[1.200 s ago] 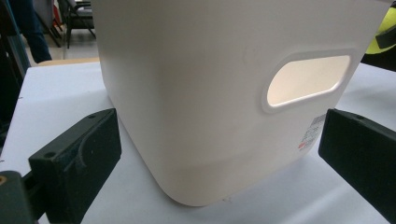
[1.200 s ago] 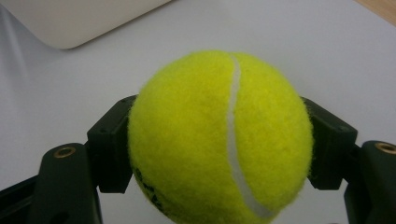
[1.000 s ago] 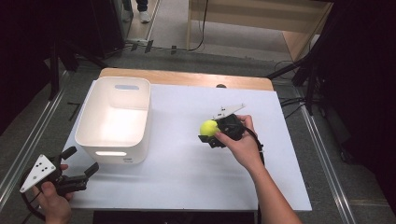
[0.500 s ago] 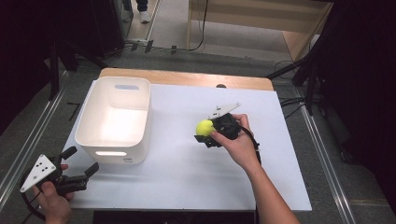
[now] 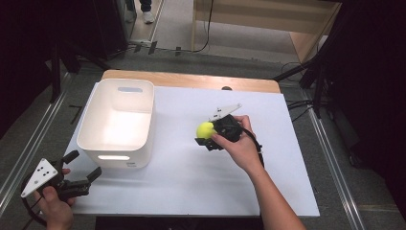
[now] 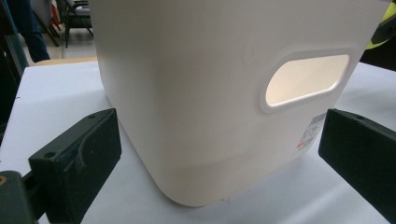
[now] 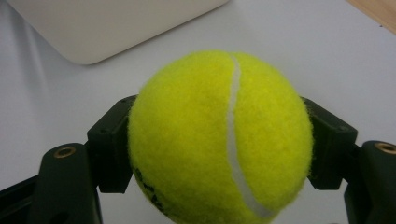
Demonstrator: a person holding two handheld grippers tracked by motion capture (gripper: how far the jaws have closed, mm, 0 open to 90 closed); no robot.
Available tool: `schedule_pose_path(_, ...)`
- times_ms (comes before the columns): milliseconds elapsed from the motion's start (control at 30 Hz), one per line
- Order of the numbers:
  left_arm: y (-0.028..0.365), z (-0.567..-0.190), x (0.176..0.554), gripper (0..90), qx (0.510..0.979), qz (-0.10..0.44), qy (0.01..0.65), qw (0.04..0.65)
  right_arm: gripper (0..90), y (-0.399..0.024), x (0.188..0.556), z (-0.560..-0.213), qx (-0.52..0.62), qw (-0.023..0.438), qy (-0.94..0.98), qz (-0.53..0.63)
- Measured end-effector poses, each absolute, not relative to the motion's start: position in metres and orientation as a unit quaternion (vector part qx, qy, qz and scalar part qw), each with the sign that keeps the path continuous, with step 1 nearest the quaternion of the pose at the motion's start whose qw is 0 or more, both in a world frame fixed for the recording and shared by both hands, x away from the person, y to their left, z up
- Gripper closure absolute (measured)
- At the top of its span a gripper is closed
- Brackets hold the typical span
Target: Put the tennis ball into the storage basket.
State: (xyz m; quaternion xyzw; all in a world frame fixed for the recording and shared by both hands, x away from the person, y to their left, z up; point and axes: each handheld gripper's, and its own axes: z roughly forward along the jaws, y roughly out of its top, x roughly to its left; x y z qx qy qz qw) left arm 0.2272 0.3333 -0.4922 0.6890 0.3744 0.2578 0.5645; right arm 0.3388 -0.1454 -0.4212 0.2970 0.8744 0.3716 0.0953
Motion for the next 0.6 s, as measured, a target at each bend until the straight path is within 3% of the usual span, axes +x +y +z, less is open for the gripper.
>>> schedule_pose_path(600,0.333,-0.492,0.227,0.0,0.689,0.257,0.374,0.565,23.4,-0.127,0.343,-0.415,0.278,0.093,0.88,0.374)
